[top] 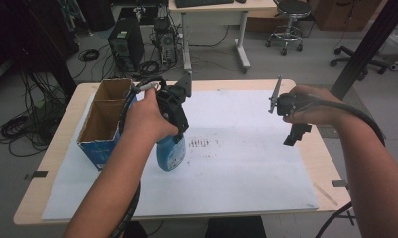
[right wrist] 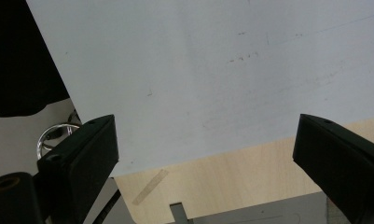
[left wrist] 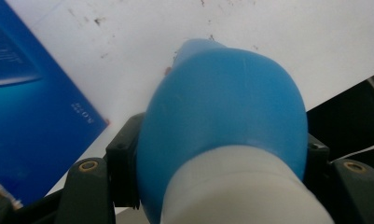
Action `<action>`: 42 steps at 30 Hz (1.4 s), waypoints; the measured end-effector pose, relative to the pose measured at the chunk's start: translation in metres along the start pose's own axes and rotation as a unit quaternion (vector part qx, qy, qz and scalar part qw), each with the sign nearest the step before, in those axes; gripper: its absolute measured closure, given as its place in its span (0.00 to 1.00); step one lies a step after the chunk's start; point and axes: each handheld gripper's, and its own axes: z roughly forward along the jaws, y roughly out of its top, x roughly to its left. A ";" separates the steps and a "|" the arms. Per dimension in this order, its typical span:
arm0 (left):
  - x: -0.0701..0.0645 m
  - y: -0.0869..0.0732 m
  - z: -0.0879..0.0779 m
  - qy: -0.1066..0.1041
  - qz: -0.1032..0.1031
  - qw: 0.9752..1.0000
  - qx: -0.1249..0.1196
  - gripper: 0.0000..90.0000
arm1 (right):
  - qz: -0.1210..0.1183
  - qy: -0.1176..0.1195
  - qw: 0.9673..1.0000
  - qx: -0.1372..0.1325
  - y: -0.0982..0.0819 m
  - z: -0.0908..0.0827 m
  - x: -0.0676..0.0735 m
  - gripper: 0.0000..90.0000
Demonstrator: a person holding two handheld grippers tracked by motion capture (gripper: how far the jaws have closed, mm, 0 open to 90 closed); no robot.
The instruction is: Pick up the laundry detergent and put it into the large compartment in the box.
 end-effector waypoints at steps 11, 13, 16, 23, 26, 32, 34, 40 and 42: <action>0.015 -0.003 -0.046 -0.004 -0.044 0.999 -0.014 0.41 | -0.005 0.002 1.000 0.000 0.004 0.002 -0.001 0.07; 0.018 -0.004 -0.054 -0.005 -0.054 0.998 -0.015 0.41 | -0.005 0.002 1.000 -0.001 0.005 0.003 -0.001 0.07; 0.021 -0.007 -0.066 -0.003 -0.061 0.998 -0.015 0.41 | -0.007 0.001 1.000 0.000 0.006 0.003 -0.001 0.07; 0.031 -0.012 -0.087 0.004 -0.084 0.996 -0.023 0.41 | -0.008 0.001 1.000 -0.003 0.007 0.003 -0.001 0.07; 0.037 -0.016 -0.099 0.003 -0.096 0.995 -0.031 0.41 | -0.012 0.003 1.000 -0.001 0.008 0.005 -0.001 0.07; 0.050 -0.024 -0.119 -0.003 -0.134 0.990 -0.047 0.41 | -0.013 0.000 1.000 -0.003 0.009 0.004 0.000 0.07; 0.056 -0.027 -0.125 -0.007 -0.150 0.987 -0.052 0.41 | -0.014 -0.001 1.000 -0.002 0.009 0.003 0.000 0.07; 0.077 -0.037 -0.137 -0.013 -0.185 0.981 -0.054 0.41 | -0.015 -0.002 1.000 -0.002 0.010 0.003 0.000 0.07; 0.084 -0.039 -0.139 -0.011 -0.199 0.978 -0.053 0.41 | -0.018 -0.002 1.000 -0.002 0.011 0.004 -0.001 0.07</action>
